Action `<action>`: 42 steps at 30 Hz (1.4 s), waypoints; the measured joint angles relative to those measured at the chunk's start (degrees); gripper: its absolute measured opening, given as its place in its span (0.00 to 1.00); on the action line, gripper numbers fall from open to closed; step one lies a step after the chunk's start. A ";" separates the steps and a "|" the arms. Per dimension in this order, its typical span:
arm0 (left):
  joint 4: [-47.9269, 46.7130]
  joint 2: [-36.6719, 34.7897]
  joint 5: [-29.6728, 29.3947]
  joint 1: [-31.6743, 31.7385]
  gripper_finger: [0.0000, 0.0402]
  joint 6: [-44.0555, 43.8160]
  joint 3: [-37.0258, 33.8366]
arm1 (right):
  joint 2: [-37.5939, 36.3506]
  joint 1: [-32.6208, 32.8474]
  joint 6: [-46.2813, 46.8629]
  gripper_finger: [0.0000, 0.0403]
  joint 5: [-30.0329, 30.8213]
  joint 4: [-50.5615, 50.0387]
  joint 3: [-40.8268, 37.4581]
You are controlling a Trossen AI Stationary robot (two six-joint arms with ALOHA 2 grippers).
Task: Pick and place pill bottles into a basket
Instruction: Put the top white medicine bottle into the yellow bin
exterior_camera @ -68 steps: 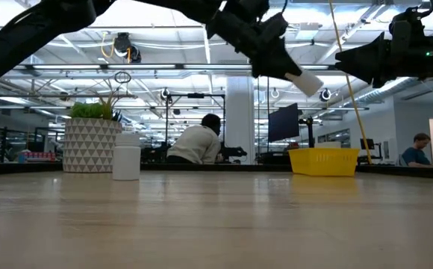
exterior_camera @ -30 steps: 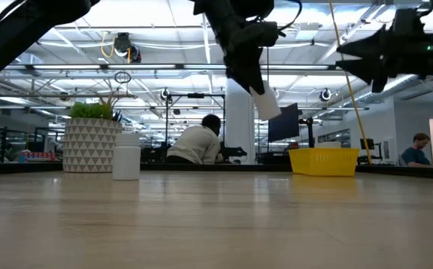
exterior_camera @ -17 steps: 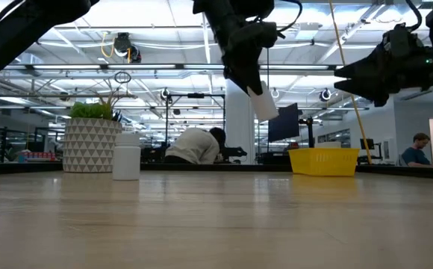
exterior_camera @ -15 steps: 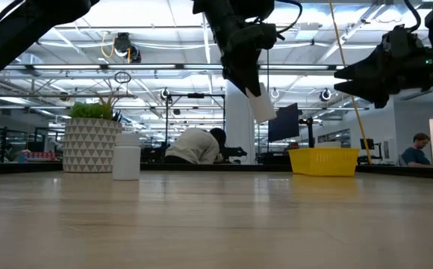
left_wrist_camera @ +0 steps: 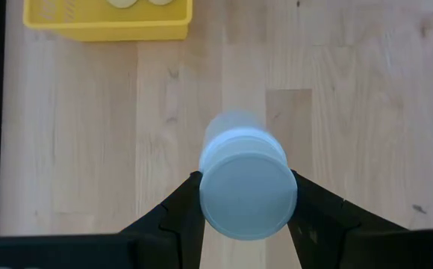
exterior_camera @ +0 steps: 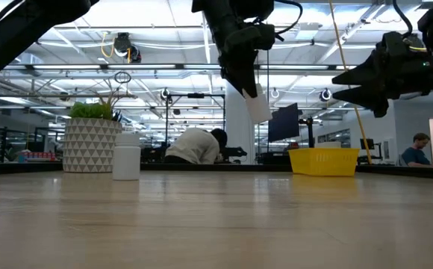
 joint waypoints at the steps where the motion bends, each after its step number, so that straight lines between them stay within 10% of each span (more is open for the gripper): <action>1: -0.11 0.00 0.03 0.00 0.39 0.00 0.00 | 1.34 0.15 -0.06 0.53 0.01 1.06 0.00; 22: -1.22 0.00 1.25 0.50 0.39 -0.02 0.00 | 49.26 4.52 -13.93 0.53 2.78 35.44 9.89; 42: -3.08 0.02 1.31 0.55 0.39 1.05 0.00 | 66.31 6.38 -15.17 0.84 1.48 40.12 19.41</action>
